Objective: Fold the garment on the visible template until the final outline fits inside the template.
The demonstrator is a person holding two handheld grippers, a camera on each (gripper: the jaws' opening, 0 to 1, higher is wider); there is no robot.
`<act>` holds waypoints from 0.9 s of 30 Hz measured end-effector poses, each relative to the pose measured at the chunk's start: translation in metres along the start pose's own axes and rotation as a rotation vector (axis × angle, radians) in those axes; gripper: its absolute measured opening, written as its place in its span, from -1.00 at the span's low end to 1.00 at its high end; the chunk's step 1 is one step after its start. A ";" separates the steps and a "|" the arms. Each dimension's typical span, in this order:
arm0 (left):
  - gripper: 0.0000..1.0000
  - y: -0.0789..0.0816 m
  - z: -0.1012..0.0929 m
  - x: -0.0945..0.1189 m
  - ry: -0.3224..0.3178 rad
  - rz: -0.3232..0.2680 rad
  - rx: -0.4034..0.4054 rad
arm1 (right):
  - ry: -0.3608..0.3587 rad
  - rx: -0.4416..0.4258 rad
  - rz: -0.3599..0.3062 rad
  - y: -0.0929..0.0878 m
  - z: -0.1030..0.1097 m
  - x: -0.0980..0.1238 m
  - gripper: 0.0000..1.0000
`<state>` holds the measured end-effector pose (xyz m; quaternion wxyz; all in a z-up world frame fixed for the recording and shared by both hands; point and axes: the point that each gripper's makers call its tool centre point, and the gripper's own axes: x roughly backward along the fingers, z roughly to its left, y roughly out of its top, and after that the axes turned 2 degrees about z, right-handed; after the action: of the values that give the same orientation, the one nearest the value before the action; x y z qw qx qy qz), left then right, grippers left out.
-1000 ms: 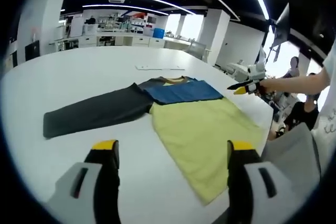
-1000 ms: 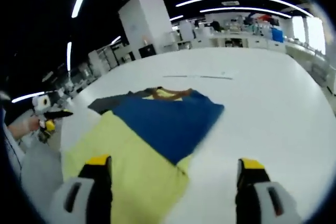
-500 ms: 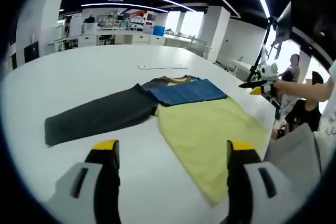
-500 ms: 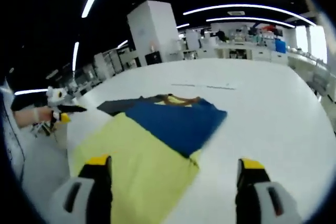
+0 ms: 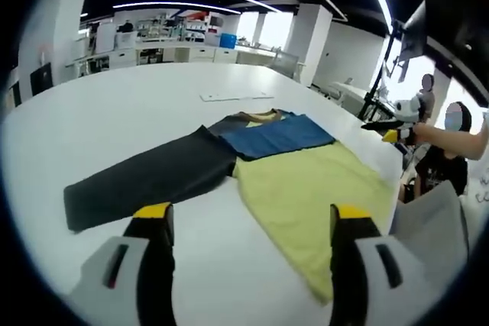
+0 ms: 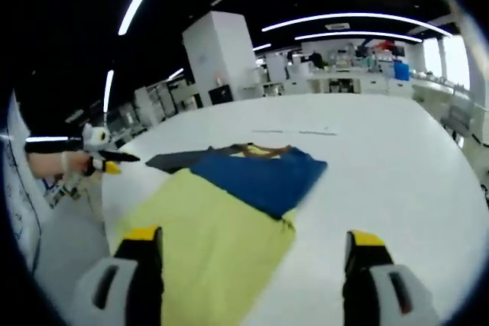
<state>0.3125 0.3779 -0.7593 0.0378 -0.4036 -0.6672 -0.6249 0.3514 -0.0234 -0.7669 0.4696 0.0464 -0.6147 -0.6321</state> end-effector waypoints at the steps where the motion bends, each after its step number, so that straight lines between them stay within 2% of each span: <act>1: 0.62 0.001 0.003 0.000 0.001 0.000 -0.001 | -0.001 -0.001 -0.004 0.000 0.001 0.002 1.00; 9: 0.61 -0.001 0.032 0.005 0.037 0.012 0.006 | -0.014 -0.015 -0.003 -0.007 0.002 0.012 1.00; 17: 0.62 -0.003 0.056 0.015 0.107 -0.037 0.055 | -0.022 -0.044 -0.020 -0.007 0.009 0.021 1.00; 22: 0.60 -0.008 0.082 0.020 0.162 -0.051 0.107 | -0.030 -0.036 -0.019 -0.005 0.016 0.023 1.00; 24: 0.60 -0.006 0.092 0.024 0.182 -0.074 0.129 | -0.030 -0.033 -0.021 -0.004 0.022 0.026 1.00; 27: 0.58 -0.009 0.114 0.030 0.240 -0.086 0.162 | -0.033 -0.034 -0.013 -0.008 0.024 0.026 1.00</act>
<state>0.3386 0.4920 -0.7739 0.1231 -0.2928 -0.7228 -0.6137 0.3173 -0.0248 -0.7543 0.4561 0.0320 -0.6110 -0.6463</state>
